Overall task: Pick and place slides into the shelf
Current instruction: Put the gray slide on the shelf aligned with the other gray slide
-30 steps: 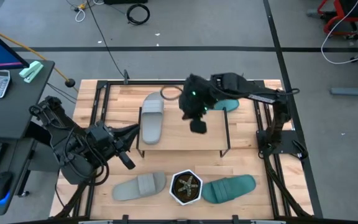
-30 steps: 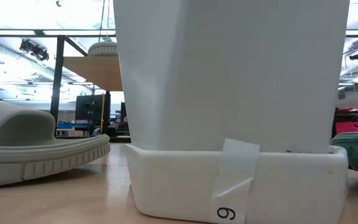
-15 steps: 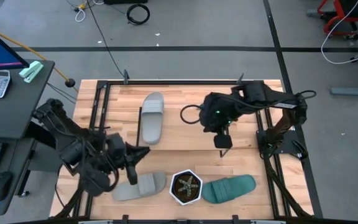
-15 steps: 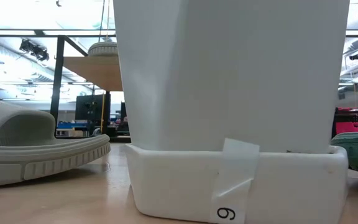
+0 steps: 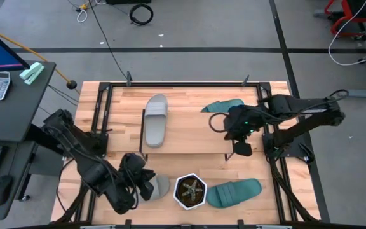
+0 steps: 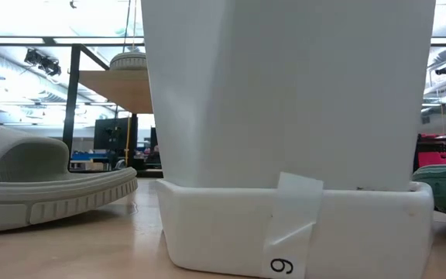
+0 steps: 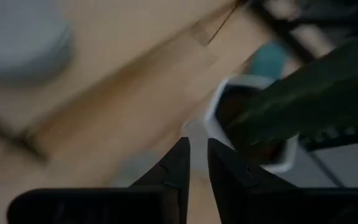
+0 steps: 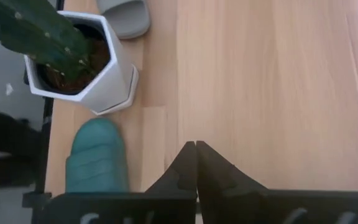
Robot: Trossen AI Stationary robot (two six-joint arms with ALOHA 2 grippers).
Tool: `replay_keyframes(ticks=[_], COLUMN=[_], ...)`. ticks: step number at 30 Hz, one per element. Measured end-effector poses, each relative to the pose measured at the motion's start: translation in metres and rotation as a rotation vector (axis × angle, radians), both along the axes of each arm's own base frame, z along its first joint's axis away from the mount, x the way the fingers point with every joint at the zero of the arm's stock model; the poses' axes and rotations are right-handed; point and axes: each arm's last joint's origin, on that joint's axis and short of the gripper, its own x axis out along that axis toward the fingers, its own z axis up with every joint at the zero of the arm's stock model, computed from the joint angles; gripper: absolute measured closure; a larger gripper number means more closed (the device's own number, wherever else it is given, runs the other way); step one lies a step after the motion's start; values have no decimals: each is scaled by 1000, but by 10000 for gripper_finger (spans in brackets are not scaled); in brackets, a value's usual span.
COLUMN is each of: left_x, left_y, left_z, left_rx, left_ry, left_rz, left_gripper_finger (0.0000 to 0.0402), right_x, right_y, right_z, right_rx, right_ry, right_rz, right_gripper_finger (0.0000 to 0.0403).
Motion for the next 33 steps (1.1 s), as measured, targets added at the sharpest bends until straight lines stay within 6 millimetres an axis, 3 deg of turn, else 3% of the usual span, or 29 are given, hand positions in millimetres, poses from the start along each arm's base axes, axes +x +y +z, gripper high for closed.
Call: replay_keyframes(ticks=[5, 12, 19, 27, 33], left_x=[-11, -23, -12, 4, -5], left_y=[-2, -7, -17, -34, -44], left_z=[-11, -14, -22, -53, -62], left_rx=[-135, -322, -359, -310, -296], left_ry=[161, 183, 147, 184, 262], left_rz=[93, 294, 306, 328, 309], left_gripper_finger=[322, 319, 328, 326, 327], right_x=[-29, -50, -52, -50, -50], right_y=[-4, -7, -7, -7, -7], right_z=[-15, -25, -26, -24, -24], right_rx=[33, 58, 37, 51, 93], right_ry=[-43, -101, -122, -149, -142], right_rz=[-52, -85, -58, -68, -120], right_gripper_finger=[403, 393, 381, 379, 379])
